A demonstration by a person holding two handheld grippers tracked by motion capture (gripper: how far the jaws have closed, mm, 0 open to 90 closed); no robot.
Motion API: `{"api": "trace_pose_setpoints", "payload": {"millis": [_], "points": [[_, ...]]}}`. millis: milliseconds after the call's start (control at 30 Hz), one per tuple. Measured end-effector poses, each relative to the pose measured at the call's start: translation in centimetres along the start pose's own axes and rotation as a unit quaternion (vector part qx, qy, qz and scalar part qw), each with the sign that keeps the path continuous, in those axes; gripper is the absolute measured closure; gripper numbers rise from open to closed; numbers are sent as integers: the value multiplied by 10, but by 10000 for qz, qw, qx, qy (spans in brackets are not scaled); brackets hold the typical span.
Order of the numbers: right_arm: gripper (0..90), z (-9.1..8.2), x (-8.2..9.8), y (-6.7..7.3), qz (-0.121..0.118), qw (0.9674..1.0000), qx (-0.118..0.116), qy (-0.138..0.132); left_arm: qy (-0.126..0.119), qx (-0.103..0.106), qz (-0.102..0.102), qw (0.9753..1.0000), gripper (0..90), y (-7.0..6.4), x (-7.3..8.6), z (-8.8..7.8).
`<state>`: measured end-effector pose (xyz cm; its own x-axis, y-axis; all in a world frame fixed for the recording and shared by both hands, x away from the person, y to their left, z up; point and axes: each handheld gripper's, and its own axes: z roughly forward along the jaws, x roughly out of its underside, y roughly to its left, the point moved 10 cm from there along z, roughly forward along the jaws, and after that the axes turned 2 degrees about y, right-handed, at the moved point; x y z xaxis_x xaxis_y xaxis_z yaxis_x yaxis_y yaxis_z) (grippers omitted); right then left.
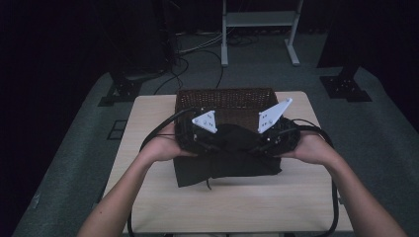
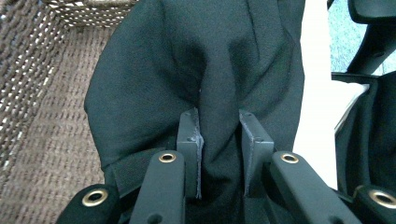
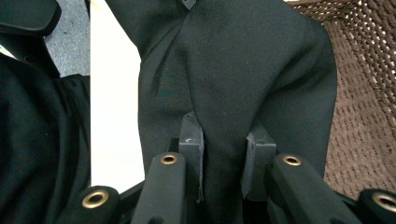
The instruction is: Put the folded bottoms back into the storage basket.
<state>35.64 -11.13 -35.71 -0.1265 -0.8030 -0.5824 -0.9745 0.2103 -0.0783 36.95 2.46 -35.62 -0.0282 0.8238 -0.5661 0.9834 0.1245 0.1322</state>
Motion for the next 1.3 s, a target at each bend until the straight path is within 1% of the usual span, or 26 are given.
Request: {"api": "trace_pose_setpoints", "payload": {"millis": [33,67,233,267,300,433,467,533,767,800,833,900,1100,1133,1233,1300], "points": [[729,-3,-3,-4,-31,10000,24,-8,3,-6,11,10000,733,5,-3,-3],[729,-5,-5,-5,-19,10000,32,-24,1,-10,-10,10000,733,6,-4,-5],[729,-11,-10,-14,6,10000,48,-55,32,-30,23,10000,733,16,-11,-10],[729,-11,-10,-14,6,10000,48,-55,32,-30,23,10000,733,16,-11,-10],[729,-14,-12,-17,5,9999,83,-58,47,-42,40,10000,733,19,-14,-12],[729,-22,-15,-22,9,9999,138,-95,59,-71,108,9999,733,24,-23,-17],[729,-24,-16,-23,-11,9998,154,-108,63,-89,152,9998,733,26,-24,-18],[728,-28,-17,-26,-20,9998,184,-123,57,-112,153,9998,733,28,-28,-20],[728,-35,-22,-36,-42,9996,228,-150,71,-105,164,9998,733,39,-34,-23],[728,-35,-22,-36,-42,9996,228,-150,71,-105,164,9998,733,39,-34,-23],[728,-36,-23,-40,-44,9996,205,-181,66,-100,169,9998,733,42,-34,-24],[728,-37,-25,-44,-49,9996,208,-174,38,-103,136,9998,733,47,-36,-25],[728,-41,-31,-57,-44,9996,207,-187,-19,-122,158,9998,733,61,-40,-28],[728,-42,-32,-59,-34,9996,219,-185,-42,-124,132,9998,733,62,-41,-29],[727,-44,-35,-64,-62,9995,234,-181,-21,-133,163,9998,733,66,-41,-30],[727,-45,-37,-68,-87,9995,259,-180,-23,-138,159,9998,733,71,-43,-31]]}}
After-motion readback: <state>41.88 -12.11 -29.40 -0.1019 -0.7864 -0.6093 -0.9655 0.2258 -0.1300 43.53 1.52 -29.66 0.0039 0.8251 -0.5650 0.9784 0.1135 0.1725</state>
